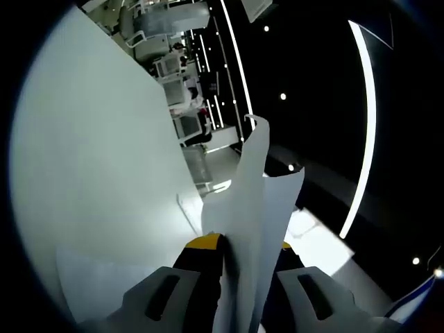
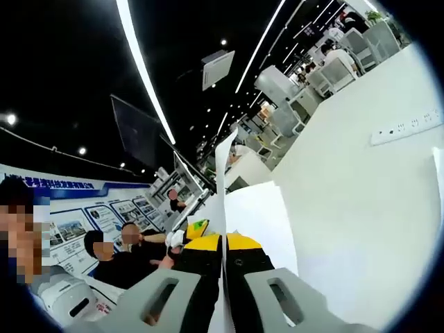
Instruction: Organize the stack of printing papers by aligning and flattening the scattered papers on the table
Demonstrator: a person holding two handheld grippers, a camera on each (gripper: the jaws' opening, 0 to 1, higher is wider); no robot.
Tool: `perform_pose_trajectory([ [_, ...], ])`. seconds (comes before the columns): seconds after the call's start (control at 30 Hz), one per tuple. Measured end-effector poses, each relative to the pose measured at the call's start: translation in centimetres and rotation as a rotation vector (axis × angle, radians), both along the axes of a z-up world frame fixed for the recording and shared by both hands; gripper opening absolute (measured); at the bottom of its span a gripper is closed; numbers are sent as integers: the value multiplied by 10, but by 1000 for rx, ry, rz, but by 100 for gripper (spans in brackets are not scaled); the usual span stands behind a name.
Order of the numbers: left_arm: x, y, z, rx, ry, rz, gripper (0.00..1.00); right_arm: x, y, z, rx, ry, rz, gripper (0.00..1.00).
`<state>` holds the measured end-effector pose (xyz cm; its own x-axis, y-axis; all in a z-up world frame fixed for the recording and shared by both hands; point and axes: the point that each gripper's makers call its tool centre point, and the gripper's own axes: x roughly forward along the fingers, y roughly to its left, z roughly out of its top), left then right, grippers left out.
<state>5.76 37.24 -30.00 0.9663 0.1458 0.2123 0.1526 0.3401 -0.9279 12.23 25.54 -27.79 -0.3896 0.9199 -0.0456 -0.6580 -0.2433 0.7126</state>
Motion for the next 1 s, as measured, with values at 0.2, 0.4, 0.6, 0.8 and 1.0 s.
perform_pose_trajectory([
  [0.2, 0, 1, 0, 3, 0, 1, 21, 1, 0, -1, -3, 5, -4, 0],
  [0.4, 1, -1, 0, -1, -1, -2, 21, -7, 1, -2, -5, 3, 11, 0],
  [0.6, 1, -1, 1, 2, -1, 0, 21, -9, 4, -1, -1, 7, 25, 0],
  [0.8, 0, -2, 3, 3, -4, 0, 20, -14, 6, -2, -6, 9, 37, 0],
  [1.0, 0, -3, 4, 3, -4, -1, 20, -18, 7, -2, -5, 8, 50, 0],
])
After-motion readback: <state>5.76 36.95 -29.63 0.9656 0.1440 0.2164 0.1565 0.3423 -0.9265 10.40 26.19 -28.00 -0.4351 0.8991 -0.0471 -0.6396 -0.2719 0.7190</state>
